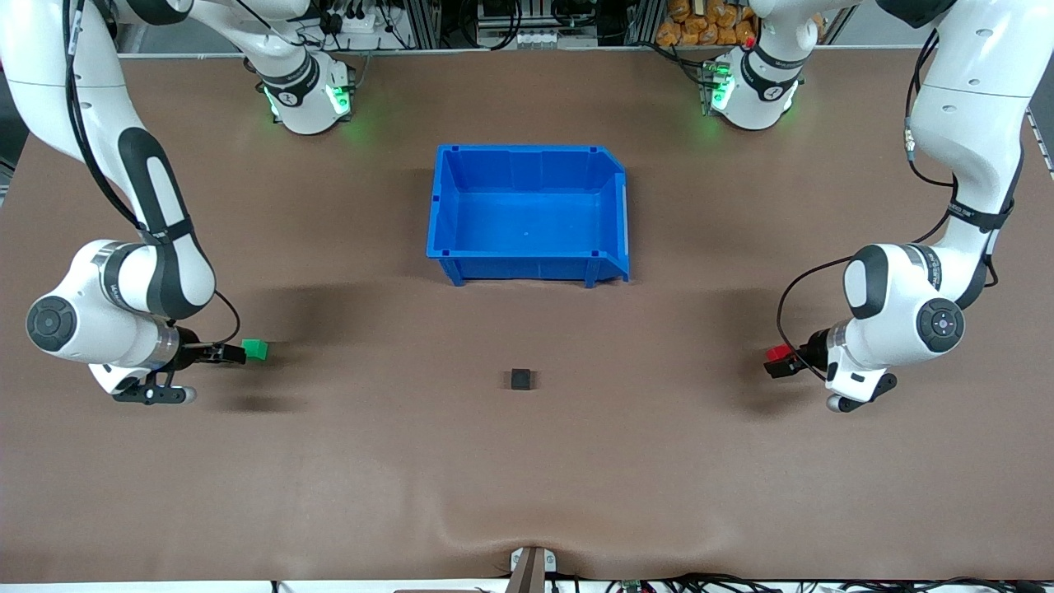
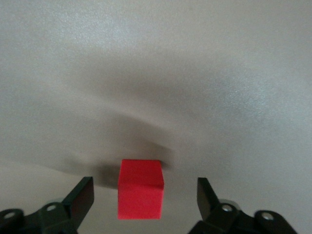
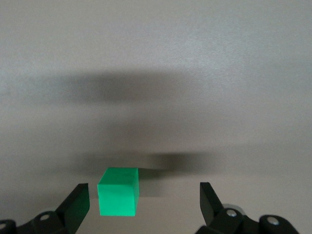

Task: Attach green and red cubes to black cube
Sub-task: 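Close the left gripper on the red cube while the right gripper grasps green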

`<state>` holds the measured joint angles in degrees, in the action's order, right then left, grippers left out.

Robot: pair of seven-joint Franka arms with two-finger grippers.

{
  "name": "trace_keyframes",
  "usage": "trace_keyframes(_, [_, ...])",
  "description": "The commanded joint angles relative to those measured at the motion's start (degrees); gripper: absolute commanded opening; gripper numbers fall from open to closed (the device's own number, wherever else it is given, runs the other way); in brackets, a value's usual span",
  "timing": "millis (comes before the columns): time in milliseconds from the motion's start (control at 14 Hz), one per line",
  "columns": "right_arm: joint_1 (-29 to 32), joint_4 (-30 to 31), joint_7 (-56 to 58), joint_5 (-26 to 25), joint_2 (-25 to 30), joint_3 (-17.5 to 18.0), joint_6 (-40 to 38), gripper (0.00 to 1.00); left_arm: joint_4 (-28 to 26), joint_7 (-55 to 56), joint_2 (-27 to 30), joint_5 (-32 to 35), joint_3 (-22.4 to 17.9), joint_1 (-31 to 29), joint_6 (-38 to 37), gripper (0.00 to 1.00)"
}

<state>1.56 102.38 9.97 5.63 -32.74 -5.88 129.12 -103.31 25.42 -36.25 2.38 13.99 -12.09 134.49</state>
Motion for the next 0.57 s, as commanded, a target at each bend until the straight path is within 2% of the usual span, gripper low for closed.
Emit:
trace_keyframes(0, [-1.2, 1.5, 1.8, 0.8, 0.3, 0.5, 0.6, 1.00, 0.8, 0.4, -0.7, 0.3, 0.0, 0.1, 0.2, 0.82])
trace_keyframes(286, [-5.1, 3.7, -6.5, 0.8, -0.5, 0.4, 1.2, 1.00, 0.8, 0.3, -1.2, 0.3, 0.0, 0.1, 0.2, 0.72])
trace_keyframes(357, [-5.3, 4.3, -6.7, 0.6, -0.5, 0.3, 1.4, 1.00, 0.9, 0.4, -1.4, 0.3, 0.0, 0.1, 0.2, 0.70])
trace_keyframes(500, [-4.3, 4.6, -5.9, 0.1, -0.6, 0.3, 2.1, 1.00, 1.0, 0.4, -1.8, 0.2, 0.0, 0.1, 0.2, 0.60])
